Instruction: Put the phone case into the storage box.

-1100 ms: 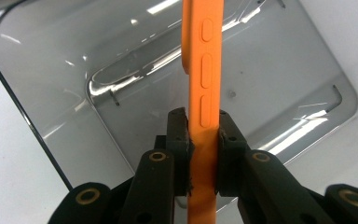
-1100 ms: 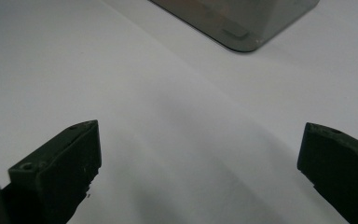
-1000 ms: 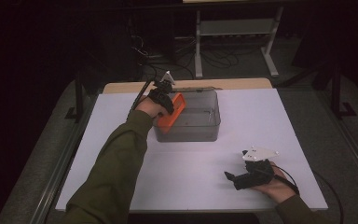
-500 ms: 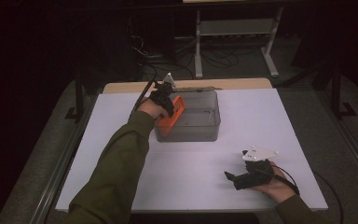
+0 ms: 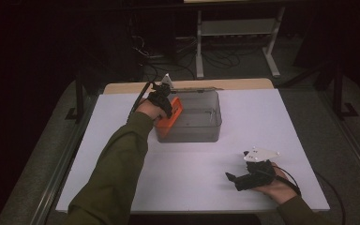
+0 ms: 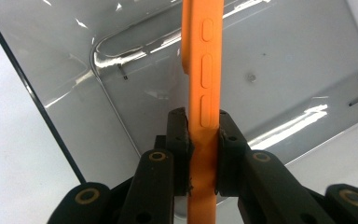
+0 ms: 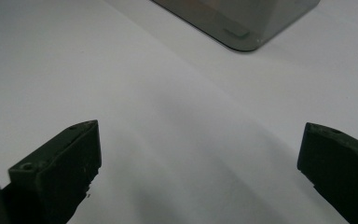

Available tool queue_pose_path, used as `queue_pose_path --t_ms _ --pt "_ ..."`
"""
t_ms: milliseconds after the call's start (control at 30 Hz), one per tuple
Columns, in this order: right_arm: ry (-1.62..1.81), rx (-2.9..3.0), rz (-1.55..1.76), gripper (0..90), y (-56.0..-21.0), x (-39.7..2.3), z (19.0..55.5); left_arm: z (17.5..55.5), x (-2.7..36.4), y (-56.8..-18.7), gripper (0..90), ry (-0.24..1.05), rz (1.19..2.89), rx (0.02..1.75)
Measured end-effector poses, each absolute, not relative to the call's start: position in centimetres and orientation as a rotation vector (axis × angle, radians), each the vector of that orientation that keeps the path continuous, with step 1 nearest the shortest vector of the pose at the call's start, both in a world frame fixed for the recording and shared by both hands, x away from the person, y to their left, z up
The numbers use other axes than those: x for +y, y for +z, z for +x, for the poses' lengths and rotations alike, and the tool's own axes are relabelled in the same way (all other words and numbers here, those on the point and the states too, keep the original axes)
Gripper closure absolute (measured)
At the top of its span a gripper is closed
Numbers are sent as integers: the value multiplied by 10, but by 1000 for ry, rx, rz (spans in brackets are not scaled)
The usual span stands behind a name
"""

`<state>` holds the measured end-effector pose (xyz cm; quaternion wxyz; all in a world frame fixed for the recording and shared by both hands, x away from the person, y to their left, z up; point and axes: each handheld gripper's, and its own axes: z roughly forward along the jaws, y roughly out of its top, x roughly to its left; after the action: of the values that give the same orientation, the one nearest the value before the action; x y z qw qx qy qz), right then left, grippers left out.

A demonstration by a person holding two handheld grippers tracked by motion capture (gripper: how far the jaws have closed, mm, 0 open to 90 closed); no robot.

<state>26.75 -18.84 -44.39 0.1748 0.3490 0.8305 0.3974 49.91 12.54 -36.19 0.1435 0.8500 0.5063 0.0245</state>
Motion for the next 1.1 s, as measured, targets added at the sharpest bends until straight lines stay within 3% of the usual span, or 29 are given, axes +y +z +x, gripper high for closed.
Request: queue_pose_path --t_ms 1100 --pt "1130 2354 988 0 -444 -189 267 500 124 -363 779 92 2433 1527"
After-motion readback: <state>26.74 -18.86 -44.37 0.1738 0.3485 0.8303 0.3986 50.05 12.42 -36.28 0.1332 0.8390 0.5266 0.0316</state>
